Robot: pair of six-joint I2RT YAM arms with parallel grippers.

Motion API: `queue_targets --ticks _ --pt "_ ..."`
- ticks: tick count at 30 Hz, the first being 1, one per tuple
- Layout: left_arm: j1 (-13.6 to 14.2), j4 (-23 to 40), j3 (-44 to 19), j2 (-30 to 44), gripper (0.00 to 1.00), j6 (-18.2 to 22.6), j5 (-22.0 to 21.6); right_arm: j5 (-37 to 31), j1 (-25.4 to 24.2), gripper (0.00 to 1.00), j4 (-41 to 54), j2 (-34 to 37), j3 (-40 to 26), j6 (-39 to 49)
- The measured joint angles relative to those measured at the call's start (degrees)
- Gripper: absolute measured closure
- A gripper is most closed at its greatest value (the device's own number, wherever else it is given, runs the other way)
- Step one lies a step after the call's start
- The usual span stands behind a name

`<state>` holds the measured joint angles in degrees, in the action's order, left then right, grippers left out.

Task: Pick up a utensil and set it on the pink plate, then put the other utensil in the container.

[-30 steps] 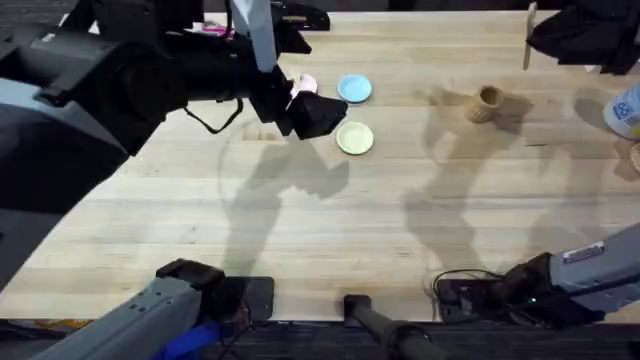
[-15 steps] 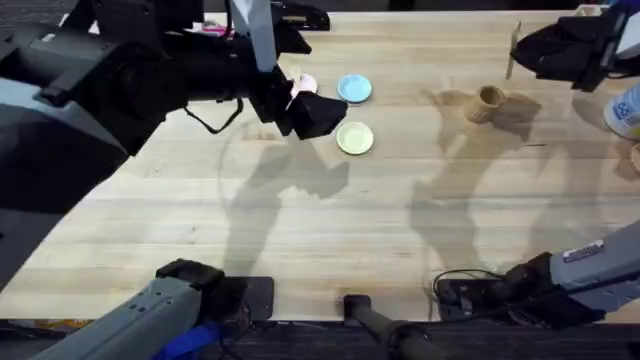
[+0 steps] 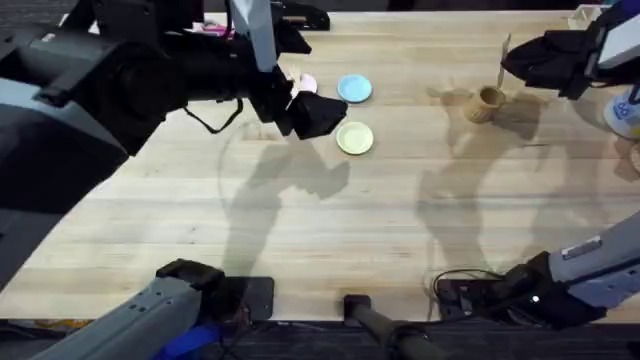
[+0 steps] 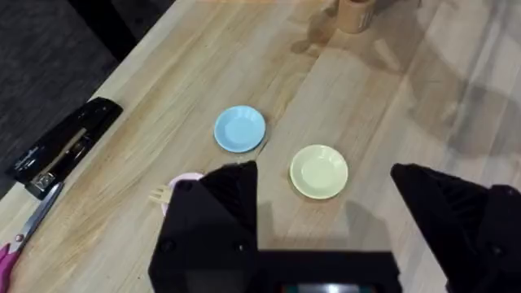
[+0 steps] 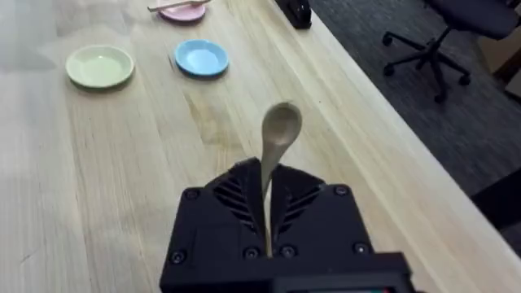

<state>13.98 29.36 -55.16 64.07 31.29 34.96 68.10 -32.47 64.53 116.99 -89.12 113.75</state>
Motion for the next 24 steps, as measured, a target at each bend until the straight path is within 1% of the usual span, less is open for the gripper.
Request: queue_targets --ticks 14,24 --pt "0.00 0.02 0.00 0.00 0.006 0.00 0.00 0.09 0.62 0.968 -1.34 7.37 0.02 -0.15" --pt "0.00 0.02 0.00 0.00 0.005 0.00 0.00 -0.79 1.30 0.968 -2.02 9.20 0.02 -0.15"
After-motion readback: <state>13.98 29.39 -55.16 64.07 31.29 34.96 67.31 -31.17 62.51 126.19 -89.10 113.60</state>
